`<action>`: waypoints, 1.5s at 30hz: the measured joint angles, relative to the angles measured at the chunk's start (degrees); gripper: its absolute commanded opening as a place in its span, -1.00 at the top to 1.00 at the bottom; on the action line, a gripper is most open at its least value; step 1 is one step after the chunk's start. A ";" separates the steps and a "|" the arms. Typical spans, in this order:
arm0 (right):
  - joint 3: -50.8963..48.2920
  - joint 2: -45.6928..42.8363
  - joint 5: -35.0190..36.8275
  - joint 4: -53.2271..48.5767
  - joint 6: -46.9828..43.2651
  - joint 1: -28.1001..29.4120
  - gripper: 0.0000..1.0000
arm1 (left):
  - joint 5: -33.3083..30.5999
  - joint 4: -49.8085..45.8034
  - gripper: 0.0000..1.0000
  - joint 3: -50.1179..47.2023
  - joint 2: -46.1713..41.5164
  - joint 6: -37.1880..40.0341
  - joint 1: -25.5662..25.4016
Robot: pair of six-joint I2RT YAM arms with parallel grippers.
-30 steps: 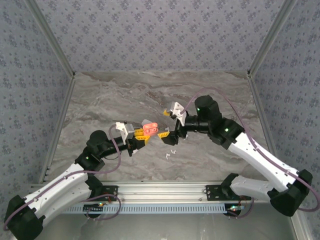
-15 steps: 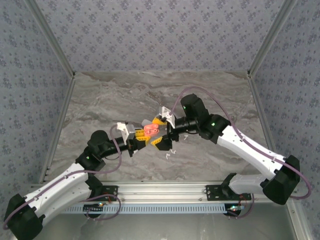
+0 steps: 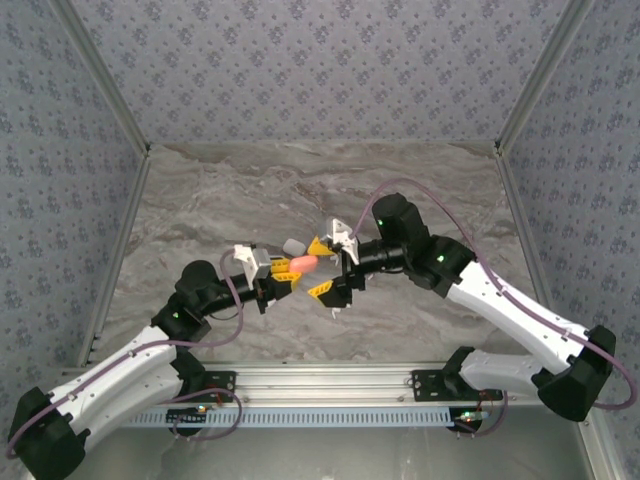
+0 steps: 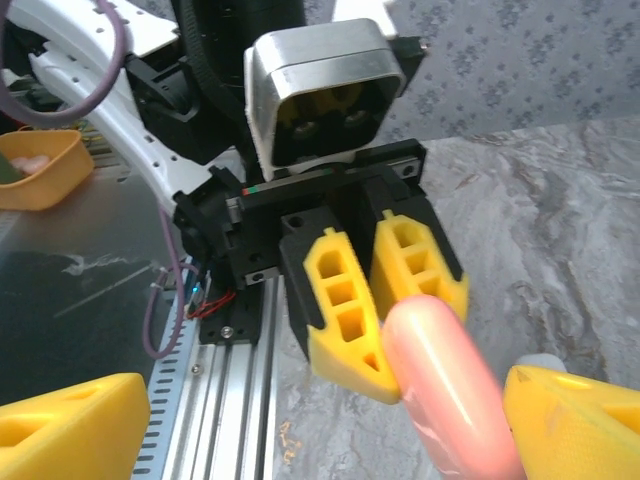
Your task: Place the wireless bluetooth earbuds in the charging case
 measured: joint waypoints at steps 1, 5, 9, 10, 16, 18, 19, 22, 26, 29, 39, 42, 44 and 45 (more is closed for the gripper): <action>-0.04 -0.31 1.40 0.00 0.20 -0.02 -0.95 | -0.15 -0.02 1.00 0.00 0.04 0.00 0.00; -0.79 -2.99 8.85 0.39 2.34 -0.98 -1.00 | -2.62 -1.53 1.00 0.66 1.03 -0.02 0.00; -5.33 -8.35 14.56 3.02 7.10 -6.19 -0.99 | -6.25 -4.22 1.00 2.49 4.31 -0.15 0.11; -6.95 -9.75 15.63 3.91 8.68 -7.82 -0.99 | -6.78 -4.83 1.00 3.17 5.75 -0.28 0.31; -16.79 -15.80 21.05 9.14 18.23 -13.03 -1.00 | -6.10 -7.08 1.00 8.13 19.19 -4.85 6.34; -19.54 -17.03 22.34 10.43 20.92 -13.46 -1.00 | -5.64 -8.24 1.00 10.32 24.52 -6.75 9.46; -20.59 -17.38 22.80 10.86 22.12 -13.60 -1.00 | -5.35 -9.25 1.00 11.93 27.58 -7.76 11.30; -22.36 -17.51 23.91 11.82 24.94 -13.73 -1.00 | -4.24 -13.55 1.00 18.18 36.04 -9.14 16.13; -24.00 -18.14 24.65 12.87 27.08 -13.81 -1.00 | -1.55 -19.37 1.00 29.14 47.28 -9.27 21.35; -24.59 -18.64 25.18 12.98 27.96 -13.84 -1.00 | -0.94 -23.28 1.00 36.89 55.06 -9.20 23.98; -26.77 -19.43 25.49 13.64 29.22 -14.80 -1.00 | 5.38 -31.87 1.00 49.86 73.88 -8.94 28.61; -27.39 -19.43 25.31 13.75 29.24 -15.23 -1.00 | 5.99 -32.28 0.88 51.12 74.60 -8.81 28.98; -27.58 -19.41 25.29 13.84 29.38 -15.50 -1.00 | 6.58 -32.48 0.64 51.23 75.06 -8.76 29.00; -27.67 -19.39 25.29 13.84 29.38 -15.63 -1.00 | 6.82 -32.48 0.58 51.30 75.19 -8.76 29.07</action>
